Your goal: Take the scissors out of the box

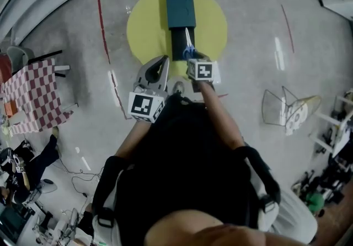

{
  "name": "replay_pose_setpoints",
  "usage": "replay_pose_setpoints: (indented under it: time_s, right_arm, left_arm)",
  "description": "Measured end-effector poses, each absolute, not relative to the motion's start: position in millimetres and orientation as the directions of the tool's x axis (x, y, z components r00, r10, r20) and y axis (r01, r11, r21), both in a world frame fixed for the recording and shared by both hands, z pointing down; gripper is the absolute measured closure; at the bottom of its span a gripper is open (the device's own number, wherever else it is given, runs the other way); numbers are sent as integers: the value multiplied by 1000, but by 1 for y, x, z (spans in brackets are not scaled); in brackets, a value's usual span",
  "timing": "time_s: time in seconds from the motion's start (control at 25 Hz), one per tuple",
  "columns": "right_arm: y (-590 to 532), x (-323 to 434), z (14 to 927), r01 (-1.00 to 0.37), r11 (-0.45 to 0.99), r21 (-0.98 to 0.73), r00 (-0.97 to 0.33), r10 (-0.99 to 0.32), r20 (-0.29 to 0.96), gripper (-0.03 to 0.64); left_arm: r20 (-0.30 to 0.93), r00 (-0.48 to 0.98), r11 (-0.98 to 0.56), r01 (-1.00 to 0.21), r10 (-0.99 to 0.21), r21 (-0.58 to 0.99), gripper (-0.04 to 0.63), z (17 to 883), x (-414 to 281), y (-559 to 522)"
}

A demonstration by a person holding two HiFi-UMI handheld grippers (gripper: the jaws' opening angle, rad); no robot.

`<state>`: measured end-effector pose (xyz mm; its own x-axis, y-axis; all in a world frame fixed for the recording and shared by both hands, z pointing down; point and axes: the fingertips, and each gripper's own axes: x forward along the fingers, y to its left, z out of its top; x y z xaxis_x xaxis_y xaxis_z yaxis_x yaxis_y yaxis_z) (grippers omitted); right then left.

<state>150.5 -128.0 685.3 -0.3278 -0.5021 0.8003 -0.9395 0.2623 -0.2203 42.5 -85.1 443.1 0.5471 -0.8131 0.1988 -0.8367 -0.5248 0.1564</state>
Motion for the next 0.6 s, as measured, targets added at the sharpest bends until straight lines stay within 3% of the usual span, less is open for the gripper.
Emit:
replay_pose_setpoints:
  time_s: [0.6]
  right_arm:
    - [-103,145,589,-912,320,-258,-409,-651,639,535]
  left_arm:
    - [217,534,-515,-846,-817,141,609,442,43,-62]
